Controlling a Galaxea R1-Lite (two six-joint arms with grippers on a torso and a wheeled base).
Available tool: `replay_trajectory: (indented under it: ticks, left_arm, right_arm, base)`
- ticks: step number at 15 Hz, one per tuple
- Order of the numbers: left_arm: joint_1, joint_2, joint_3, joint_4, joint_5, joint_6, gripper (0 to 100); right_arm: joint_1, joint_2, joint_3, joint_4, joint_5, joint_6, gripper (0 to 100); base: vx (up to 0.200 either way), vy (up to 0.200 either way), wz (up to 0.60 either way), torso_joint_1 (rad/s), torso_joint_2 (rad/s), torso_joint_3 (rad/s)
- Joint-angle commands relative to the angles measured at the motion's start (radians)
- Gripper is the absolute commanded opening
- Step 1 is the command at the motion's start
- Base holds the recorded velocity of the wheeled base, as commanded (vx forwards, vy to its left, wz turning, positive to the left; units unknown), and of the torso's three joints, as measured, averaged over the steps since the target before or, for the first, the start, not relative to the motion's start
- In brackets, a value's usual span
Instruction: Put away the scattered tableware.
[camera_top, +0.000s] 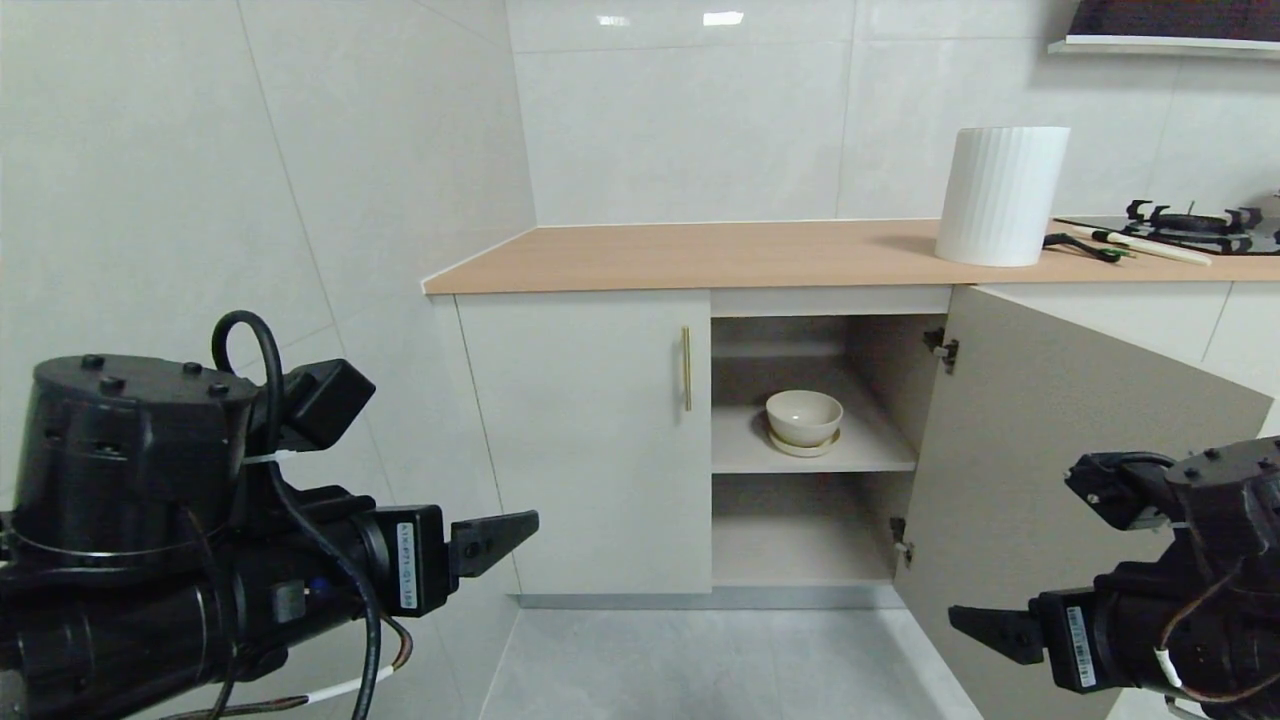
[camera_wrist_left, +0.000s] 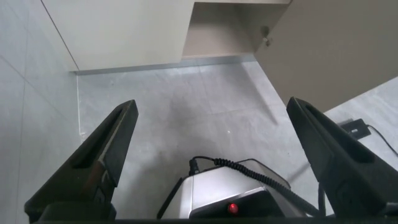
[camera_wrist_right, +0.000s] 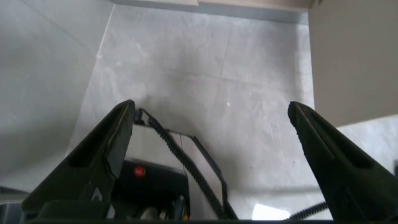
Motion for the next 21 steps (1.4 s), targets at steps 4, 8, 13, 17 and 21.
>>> replay_trajectory:
  ticks: [4, 8, 13, 17, 21]
  left_arm:
    - [0.000, -0.002, 0.004, 0.001, 0.004, 0.023, 100]
    - [0.000, 0.002, 0.004, 0.001, 0.002, 0.023, 100]
    - [0.000, 0.002, 0.004, 0.001, 0.002, 0.023, 100]
    - [0.000, 0.002, 0.009, -0.001, 0.002, 0.026, 100]
    - [0.000, -0.003, 0.011, -0.001, 0.002, 0.026, 100]
  right_arm:
    - [-0.003, -0.049, 0.008, 0.028, -0.001, -0.005, 100]
    - [-0.017, -0.052, 0.000, 0.086, -0.007, -0.025, 100]
    - [-0.204, 0.002, -0.017, 0.083, 0.002, -0.049, 100]
    - [-0.382, 0.017, -0.041, 0.089, 0.051, -0.149, 100]
    - [-0.608, 0.085, -0.081, 0.084, 0.047, -0.261, 100]
  base:
    - [0.000, -0.200, 0.00, 0.002, 0.00, -0.001]
    - [0.000, -0.200, 0.00, 0.005, 0.00, -0.005]
    - [0.000, -0.200, 0.00, 0.001, 0.00, 0.001]
    - [0.000, 0.000, 0.00, 0.000, 0.00, 0.000]
    - [0.000, 0.000, 0.00, 0.000, 0.00, 0.000]
